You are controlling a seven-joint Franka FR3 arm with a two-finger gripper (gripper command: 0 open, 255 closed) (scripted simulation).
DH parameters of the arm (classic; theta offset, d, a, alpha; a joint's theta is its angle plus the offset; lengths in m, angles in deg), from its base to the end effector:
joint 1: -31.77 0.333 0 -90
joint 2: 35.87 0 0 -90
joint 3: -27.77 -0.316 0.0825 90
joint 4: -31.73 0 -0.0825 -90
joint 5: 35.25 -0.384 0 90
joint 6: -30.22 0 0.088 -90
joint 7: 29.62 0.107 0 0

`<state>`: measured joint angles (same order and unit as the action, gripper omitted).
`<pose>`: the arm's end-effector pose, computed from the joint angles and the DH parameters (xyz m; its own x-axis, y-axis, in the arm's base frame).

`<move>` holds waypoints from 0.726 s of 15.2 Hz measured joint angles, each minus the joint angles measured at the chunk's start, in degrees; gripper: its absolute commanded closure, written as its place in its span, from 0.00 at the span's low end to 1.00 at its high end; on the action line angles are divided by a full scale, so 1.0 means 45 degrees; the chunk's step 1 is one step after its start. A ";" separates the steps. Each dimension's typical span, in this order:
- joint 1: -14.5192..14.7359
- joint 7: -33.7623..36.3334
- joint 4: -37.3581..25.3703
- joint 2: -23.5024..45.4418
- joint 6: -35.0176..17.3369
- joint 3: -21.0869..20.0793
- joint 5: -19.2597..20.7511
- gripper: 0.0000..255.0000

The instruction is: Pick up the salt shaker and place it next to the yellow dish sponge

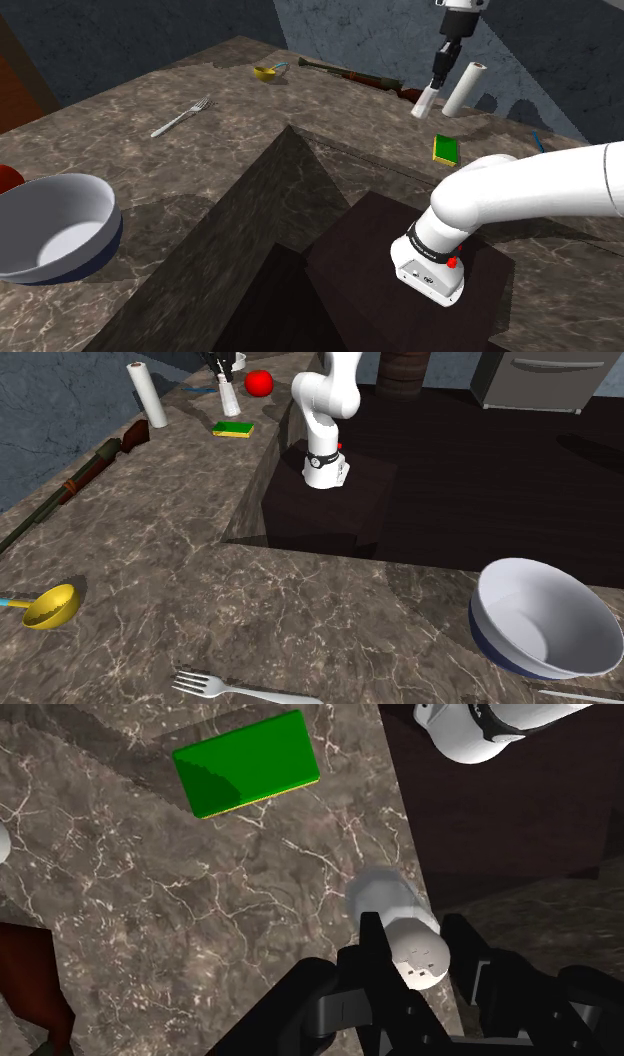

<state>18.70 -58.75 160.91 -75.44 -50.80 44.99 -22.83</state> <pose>0.2557 -0.2101 0.5815 0.9854 0.0511 -0.1627 0.0418 -0.9973 -0.0597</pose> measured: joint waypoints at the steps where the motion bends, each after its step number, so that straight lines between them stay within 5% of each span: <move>1: -0.0005 0.0038 0.0208 -0.0047 -0.0157 0.0002 0.0006 1.00; 11: -0.0112 0.0146 0.2067 -0.0267 -0.1801 0.0291 0.0257 1.00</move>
<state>18.20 -58.09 170.22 -76.64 -58.91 46.30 -21.67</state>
